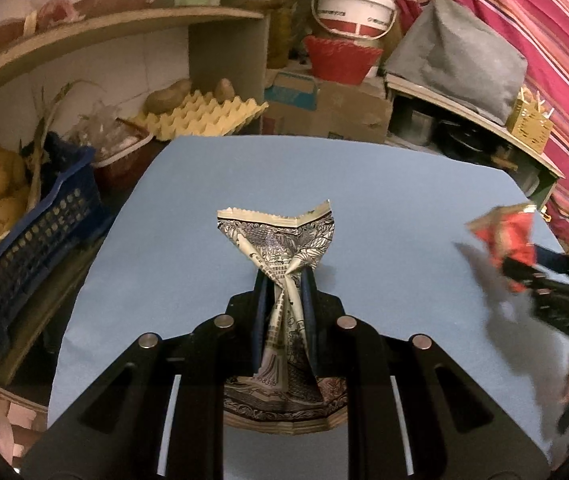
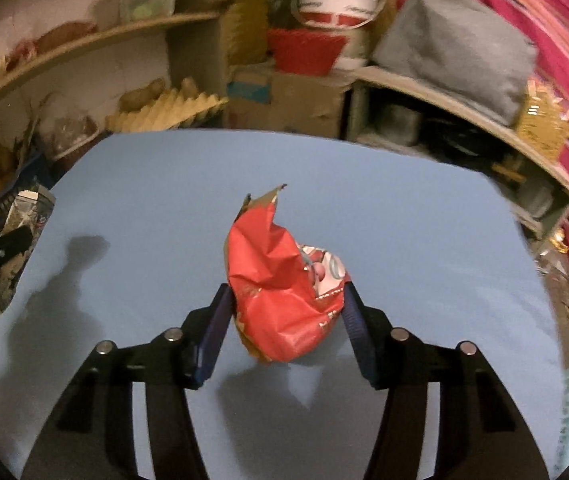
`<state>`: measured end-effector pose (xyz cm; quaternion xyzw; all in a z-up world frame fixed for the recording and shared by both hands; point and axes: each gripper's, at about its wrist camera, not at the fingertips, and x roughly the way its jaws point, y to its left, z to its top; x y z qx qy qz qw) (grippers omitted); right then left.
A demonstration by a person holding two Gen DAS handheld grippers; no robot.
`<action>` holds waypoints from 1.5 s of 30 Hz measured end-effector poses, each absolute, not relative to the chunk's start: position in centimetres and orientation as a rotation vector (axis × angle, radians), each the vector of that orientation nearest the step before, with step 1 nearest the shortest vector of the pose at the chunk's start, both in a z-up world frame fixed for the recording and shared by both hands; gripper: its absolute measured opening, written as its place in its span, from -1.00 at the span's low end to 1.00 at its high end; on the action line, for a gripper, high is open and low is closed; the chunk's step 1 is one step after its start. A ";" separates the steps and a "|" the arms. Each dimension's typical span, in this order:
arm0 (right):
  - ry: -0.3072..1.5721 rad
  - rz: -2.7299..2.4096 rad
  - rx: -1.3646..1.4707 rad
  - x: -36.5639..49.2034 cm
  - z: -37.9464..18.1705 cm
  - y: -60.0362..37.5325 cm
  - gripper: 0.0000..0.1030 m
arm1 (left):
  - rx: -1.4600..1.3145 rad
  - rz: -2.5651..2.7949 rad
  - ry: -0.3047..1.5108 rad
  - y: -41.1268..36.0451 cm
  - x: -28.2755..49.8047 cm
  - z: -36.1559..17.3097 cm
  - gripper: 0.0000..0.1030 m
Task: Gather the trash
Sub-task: 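Carry the red wrapper and snack bag over the basket with both tools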
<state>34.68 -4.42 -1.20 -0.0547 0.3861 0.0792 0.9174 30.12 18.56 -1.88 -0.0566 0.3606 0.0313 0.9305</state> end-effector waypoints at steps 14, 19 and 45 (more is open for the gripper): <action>0.738 -0.166 0.041 26.7 1.4 -27.0 0.07 | -0.111 0.002 0.735 10.8 31.1 -1.3 -0.70; 0.748 -0.244 0.120 25.3 0.1 -32.3 0.07 | -0.094 -0.016 0.711 7.3 30.7 -0.7 -0.70; 0.632 -0.372 0.237 18.4 1.4 -46.2 0.07 | 0.061 -0.365 0.634 -21.4 27.6 3.3 -0.70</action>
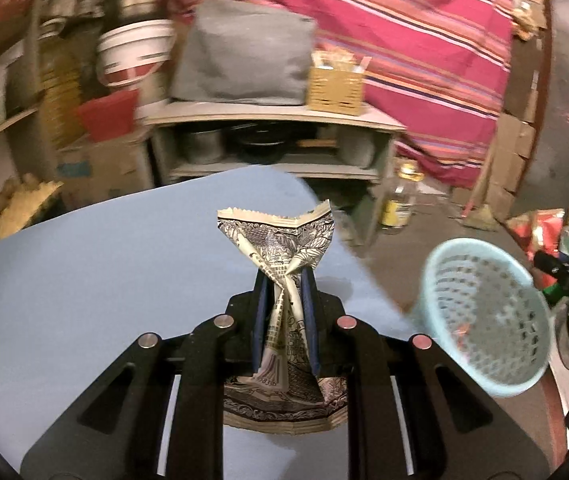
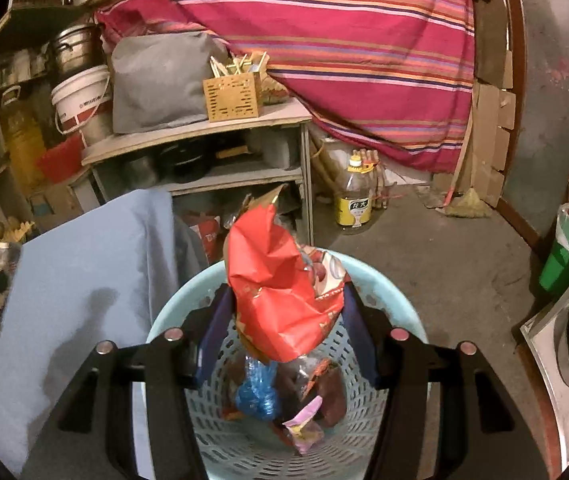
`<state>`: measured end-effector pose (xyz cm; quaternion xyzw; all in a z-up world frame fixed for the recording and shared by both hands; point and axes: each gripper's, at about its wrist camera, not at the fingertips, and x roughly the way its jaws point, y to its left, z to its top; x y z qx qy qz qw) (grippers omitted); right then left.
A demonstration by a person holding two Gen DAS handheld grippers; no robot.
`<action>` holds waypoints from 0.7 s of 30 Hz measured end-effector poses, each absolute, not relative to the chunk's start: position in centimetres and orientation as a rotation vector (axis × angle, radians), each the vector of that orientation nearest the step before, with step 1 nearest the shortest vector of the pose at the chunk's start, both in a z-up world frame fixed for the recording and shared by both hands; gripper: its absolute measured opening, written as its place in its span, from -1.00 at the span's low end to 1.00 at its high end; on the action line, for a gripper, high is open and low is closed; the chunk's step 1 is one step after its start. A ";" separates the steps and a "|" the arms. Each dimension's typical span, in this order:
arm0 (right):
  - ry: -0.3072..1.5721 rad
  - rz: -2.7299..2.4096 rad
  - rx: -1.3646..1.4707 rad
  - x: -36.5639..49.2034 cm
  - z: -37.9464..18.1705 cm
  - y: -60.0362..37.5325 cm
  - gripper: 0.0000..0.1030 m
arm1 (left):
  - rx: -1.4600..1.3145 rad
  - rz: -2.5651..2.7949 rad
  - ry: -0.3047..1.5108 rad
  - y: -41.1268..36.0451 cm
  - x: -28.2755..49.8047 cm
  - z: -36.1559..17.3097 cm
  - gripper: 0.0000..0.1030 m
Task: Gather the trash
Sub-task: 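Carry the red wrapper and snack bag over the basket with both tools, then open both tools to drop the snack bag and red wrapper into the basket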
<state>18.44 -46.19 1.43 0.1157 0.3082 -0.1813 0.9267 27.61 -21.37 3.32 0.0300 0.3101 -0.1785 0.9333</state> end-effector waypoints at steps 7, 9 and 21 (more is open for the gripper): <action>0.661 -0.345 0.301 18.6 0.4 -48.2 0.07 | 0.070 -0.514 0.651 -30.4 27.0 2.9 -0.69; 0.669 -0.351 0.297 18.5 0.2 -48.7 0.07 | 0.083 -0.543 0.649 -32.3 26.6 2.7 -0.67; 0.703 -0.404 0.386 16.5 -1.7 -53.8 0.07 | 0.122 -0.625 0.698 -39.8 26.1 -0.3 -0.21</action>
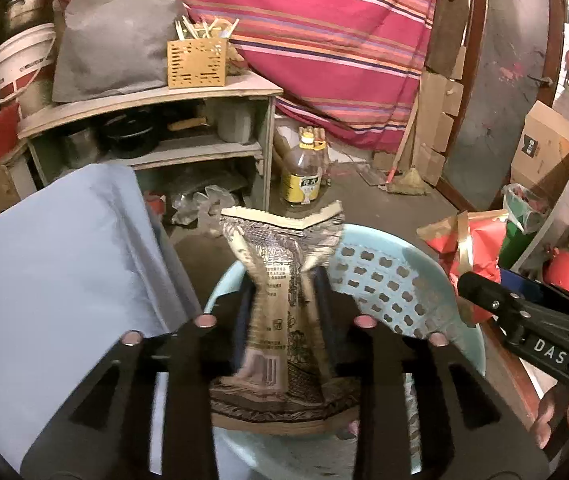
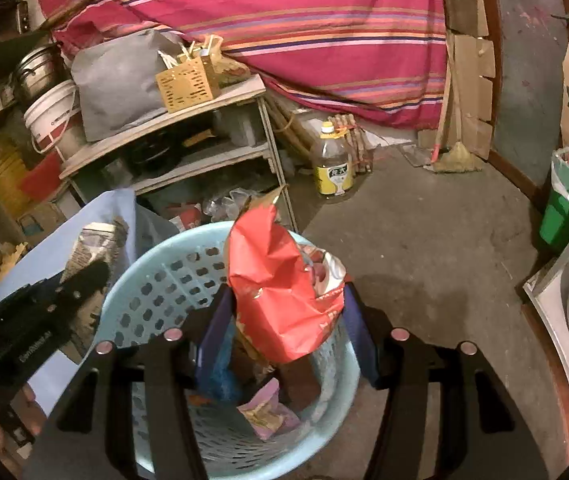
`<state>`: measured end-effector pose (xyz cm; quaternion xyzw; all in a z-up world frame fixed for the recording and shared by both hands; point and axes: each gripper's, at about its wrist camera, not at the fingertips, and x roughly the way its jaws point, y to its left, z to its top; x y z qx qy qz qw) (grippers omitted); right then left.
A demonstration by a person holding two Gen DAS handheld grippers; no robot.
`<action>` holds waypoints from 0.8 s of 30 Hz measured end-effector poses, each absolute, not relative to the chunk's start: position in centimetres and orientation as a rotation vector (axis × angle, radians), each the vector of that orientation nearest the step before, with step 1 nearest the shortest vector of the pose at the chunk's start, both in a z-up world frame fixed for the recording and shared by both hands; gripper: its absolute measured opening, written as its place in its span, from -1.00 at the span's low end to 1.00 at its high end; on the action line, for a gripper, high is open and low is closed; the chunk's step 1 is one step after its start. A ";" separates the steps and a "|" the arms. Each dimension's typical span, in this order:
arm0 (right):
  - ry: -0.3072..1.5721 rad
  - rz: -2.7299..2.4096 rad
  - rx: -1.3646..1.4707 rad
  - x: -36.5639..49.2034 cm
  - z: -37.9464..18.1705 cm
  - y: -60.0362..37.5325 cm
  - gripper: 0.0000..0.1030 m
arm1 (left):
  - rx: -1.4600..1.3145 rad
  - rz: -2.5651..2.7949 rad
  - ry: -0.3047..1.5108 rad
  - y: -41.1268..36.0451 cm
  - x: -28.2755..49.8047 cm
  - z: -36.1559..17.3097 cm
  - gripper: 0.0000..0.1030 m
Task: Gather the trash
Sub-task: 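Open both tools to drop the snack bag and red wrapper into the basket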
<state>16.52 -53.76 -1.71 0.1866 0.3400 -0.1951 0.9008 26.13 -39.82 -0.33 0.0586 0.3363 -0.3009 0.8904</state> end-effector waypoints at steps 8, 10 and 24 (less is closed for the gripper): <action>0.710 -0.398 0.389 16.4 -1.9 -53.9 0.07 | 0.130 -0.588 0.702 -39.4 26.5 -0.6 0.59; 0.712 -0.396 0.386 16.5 -1.9 -53.8 0.08 | 0.124 -0.585 0.696 -38.8 26.4 -0.3 0.78; 0.724 -0.348 0.353 18.4 -1.9 -50.8 0.12 | 0.120 -0.475 0.629 -33.0 25.3 1.5 0.89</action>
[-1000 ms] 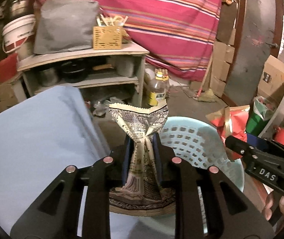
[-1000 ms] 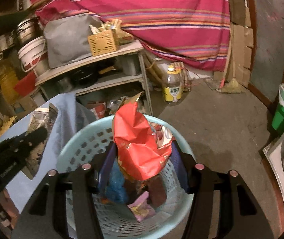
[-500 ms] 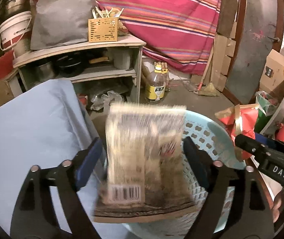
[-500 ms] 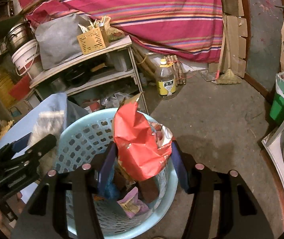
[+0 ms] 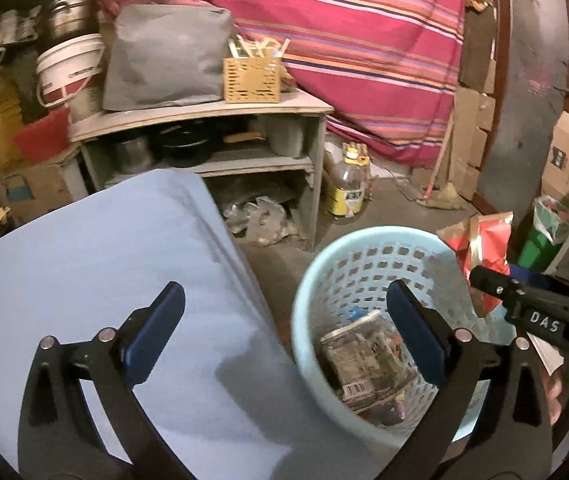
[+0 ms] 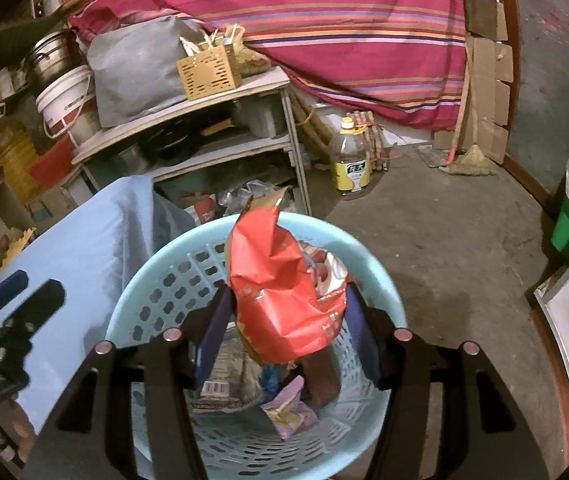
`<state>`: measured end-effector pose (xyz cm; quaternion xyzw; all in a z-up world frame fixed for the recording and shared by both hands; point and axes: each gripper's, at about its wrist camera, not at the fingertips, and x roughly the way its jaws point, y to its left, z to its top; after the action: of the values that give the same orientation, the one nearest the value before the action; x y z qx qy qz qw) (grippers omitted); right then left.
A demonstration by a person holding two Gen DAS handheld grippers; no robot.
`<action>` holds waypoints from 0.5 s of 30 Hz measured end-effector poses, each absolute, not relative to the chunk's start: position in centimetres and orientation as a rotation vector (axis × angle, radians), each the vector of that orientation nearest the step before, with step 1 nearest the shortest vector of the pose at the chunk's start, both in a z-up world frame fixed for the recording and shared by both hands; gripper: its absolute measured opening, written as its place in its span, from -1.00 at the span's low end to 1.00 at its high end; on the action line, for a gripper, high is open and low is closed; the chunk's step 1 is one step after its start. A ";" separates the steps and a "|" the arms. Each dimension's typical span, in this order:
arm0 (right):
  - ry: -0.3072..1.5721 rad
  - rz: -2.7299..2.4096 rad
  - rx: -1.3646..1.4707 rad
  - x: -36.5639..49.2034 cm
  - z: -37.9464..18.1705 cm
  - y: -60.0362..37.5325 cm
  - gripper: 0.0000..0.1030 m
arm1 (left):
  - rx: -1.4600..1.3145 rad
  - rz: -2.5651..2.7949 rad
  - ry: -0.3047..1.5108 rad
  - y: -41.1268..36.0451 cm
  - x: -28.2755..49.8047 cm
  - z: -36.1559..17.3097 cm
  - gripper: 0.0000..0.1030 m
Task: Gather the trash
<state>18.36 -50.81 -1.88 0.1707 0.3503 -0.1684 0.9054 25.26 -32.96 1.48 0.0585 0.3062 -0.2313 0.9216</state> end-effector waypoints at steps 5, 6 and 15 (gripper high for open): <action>0.729 -0.353 0.315 19.2 -1.8 -49.5 0.33 | 0.120 -0.428 0.601 -31.0 25.0 2.2 0.89; 0.729 -0.355 0.307 19.3 -1.8 -49.2 0.44 | 0.118 -0.420 0.596 -30.7 24.9 2.4 0.89; 0.717 -0.386 0.234 19.3 -1.1 -47.5 0.70 | 0.096 -0.371 0.554 -27.1 23.7 3.6 0.90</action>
<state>19.27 -47.49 -1.13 0.1133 0.3478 -0.1872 0.9117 23.72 -27.13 3.57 0.0469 0.2716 -0.1822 0.9439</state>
